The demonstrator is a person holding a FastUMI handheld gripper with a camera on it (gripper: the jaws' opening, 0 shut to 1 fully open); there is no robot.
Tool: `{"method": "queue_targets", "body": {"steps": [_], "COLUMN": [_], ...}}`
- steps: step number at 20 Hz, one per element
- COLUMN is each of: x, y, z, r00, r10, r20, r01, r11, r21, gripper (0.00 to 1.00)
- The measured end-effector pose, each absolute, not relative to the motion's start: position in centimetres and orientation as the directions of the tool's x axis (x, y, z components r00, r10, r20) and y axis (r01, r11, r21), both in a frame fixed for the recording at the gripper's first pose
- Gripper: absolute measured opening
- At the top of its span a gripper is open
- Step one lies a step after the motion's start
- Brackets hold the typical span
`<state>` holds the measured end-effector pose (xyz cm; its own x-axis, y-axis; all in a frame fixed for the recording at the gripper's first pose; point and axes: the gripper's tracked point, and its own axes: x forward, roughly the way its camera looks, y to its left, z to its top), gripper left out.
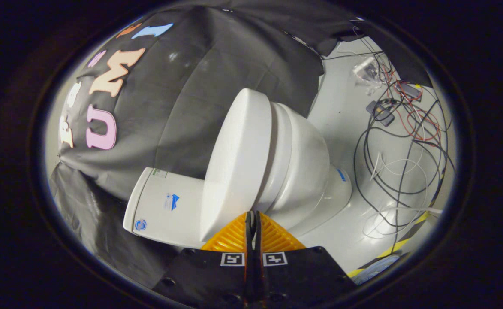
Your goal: Open the toilet lid.
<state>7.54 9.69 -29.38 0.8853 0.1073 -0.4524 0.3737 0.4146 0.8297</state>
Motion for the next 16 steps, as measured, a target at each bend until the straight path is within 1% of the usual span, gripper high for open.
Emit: {"method": "queue_targets", "body": {"steps": [2,8,16], "x": [8.0,8.0,8.6], "y": [9.8,10.0,10.6], "z": [-28.6,-25.9,-22.8], "r00": [0.89,0.882,0.87], "r10": [0.118,0.089,0.016], "r20": [-0.441,-0.462,-0.492], "r01": [0.354,0.355,0.391], "r11": [0.432,0.52,0.584], "r21": [0.83,0.777,0.711], "gripper": [0.01,0.01,0.01]}}
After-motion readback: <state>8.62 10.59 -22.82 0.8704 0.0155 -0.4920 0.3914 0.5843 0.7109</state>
